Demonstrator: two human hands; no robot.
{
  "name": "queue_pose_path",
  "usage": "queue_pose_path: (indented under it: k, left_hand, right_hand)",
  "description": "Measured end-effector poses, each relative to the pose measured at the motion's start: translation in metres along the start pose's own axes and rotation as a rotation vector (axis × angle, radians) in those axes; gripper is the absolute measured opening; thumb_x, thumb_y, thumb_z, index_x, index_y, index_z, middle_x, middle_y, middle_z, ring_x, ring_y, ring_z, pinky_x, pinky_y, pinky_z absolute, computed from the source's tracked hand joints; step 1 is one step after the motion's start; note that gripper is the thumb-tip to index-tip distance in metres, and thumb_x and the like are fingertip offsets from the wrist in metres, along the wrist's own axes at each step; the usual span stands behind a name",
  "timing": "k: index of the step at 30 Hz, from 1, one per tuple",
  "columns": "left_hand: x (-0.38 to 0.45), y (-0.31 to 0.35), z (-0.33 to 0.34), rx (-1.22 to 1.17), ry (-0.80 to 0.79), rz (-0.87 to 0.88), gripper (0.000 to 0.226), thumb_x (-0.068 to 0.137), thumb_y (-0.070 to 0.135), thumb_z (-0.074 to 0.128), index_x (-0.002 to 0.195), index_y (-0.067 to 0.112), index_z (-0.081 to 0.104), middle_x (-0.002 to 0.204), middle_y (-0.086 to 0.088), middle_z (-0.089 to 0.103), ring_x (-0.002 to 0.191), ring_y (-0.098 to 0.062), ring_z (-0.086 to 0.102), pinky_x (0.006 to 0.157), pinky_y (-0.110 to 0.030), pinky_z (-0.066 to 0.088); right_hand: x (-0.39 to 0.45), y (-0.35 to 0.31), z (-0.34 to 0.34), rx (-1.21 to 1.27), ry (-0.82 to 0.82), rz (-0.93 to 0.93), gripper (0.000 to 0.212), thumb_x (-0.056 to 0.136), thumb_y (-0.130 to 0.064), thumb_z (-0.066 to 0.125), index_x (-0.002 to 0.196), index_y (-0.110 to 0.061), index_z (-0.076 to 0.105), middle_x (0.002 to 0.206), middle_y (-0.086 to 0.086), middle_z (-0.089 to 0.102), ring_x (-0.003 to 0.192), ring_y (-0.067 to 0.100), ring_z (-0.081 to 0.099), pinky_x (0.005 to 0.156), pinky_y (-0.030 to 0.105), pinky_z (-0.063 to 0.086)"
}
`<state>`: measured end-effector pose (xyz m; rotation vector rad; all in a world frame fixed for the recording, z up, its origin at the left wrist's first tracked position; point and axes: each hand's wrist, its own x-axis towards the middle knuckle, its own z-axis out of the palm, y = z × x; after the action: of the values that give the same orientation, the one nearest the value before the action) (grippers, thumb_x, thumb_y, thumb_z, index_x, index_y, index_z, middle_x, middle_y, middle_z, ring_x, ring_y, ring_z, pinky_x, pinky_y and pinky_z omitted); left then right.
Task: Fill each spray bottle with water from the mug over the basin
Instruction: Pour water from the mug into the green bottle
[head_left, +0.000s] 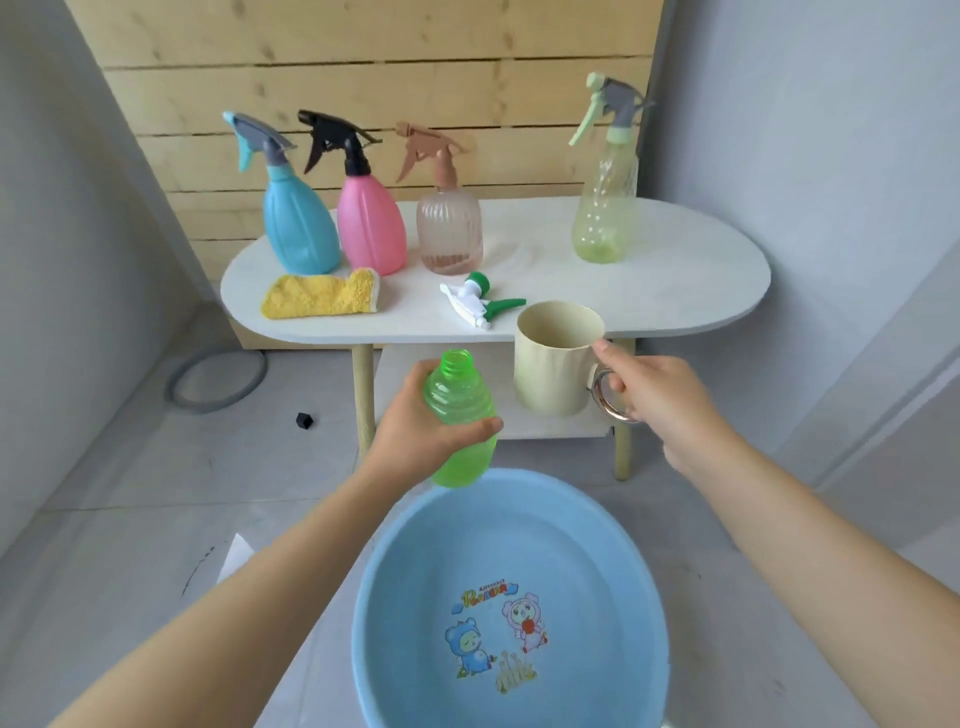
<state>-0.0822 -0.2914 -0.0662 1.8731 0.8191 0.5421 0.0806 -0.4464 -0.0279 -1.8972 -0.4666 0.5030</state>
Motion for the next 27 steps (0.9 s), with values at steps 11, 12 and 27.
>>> queue_pose_path:
  k: [11,12,27]
  left_hand:
    - [0.039,0.066,0.011,-0.042,0.146,-0.031,0.069,0.062,0.03,0.087,0.12,0.02,0.05,0.105,0.003,0.063,0.096,-0.018,0.06,0.078,-0.031,0.044]
    - [0.042,0.067,0.012,-0.05,0.158,-0.034,0.069,0.061,0.03,0.087,0.119,0.02,0.05,0.104,0.004,0.063,0.095,-0.017,0.06,0.077,-0.03,0.043]
    - [0.048,0.062,0.025,-0.03,0.155,-0.072,0.071,0.062,0.031,0.086,0.12,0.021,0.047,0.106,0.002,0.061,0.098,-0.021,0.058,0.081,-0.033,0.045]
  right_hand:
    - [0.067,-0.028,-0.009,0.052,0.164,-0.003,0.042,0.097,-0.036,0.044,0.06,-0.016,0.052,0.06,0.001,0.049,0.07,0.026,0.048,0.065,0.031,0.036]
    - [0.074,-0.026,-0.008,0.031,0.172,0.002,0.043,0.097,-0.037,0.042,0.061,-0.017,0.051,0.061,0.001,0.049,0.071,0.026,0.049,0.062,0.031,0.036]
    - [0.104,-0.013,-0.008,-0.377,0.219,-0.181,0.042,0.091,-0.049,0.049,0.076,-0.01,0.052,0.083,0.01,0.06,0.091,0.033,0.054,0.072,0.036,0.036]
